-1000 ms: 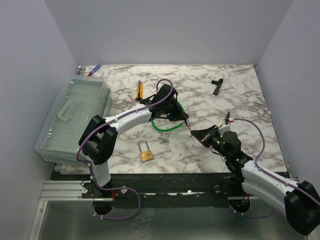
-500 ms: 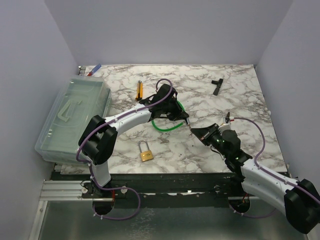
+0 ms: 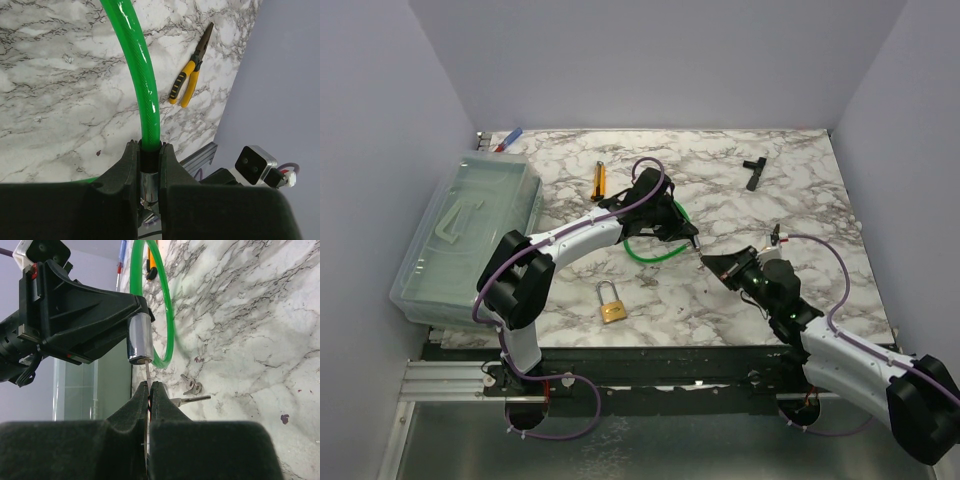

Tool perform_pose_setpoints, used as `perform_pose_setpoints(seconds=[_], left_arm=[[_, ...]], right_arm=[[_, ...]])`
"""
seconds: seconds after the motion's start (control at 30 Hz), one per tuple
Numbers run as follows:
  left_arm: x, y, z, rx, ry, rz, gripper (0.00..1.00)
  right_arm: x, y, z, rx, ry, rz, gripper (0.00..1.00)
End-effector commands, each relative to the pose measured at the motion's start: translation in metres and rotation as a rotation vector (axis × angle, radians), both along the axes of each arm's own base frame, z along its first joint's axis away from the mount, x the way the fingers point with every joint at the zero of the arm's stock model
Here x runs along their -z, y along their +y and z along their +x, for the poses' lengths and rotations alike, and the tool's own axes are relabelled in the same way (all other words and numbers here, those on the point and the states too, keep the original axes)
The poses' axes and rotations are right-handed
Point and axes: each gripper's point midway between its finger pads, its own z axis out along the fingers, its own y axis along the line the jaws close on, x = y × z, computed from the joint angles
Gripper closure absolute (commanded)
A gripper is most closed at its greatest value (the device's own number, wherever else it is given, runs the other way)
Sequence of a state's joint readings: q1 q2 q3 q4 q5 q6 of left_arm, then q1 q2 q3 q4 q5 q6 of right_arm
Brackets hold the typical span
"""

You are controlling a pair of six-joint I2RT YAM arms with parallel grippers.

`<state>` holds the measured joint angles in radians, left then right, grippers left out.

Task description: Unlock with the key

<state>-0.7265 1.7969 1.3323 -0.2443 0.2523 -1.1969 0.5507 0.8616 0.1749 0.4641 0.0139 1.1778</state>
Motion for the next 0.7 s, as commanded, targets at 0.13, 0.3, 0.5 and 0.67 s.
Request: perform_pose_setpoints(seconds=[0.13, 0.3, 0.5, 0.67], left_arm=[[-0.023, -0.003, -0.007, 0.016, -0.005, -0.073, 1.0], [-0.023, -0.003, -0.007, 0.016, -0.005, -0.075, 1.0], [-0.022, -0.003, -0.01, 0.031, -0.006, -0.073, 1.0], [-0.024, 0.0, -0.011, 0.035, -0.021, -0.068, 1.0]], right_arm=[[-0.023, 0.003, 0.013, 0.027, -0.07, 0.019, 1.0], [-0.024, 0.004, 0.014, 0.022, -0.073, 0.022, 1.0], [-0.031, 0.008, 0.015, -0.004, -0.107, 0.011, 1.0], [-0.034, 0.009, 0.016, -0.01, -0.118, -0.002, 1.0]])
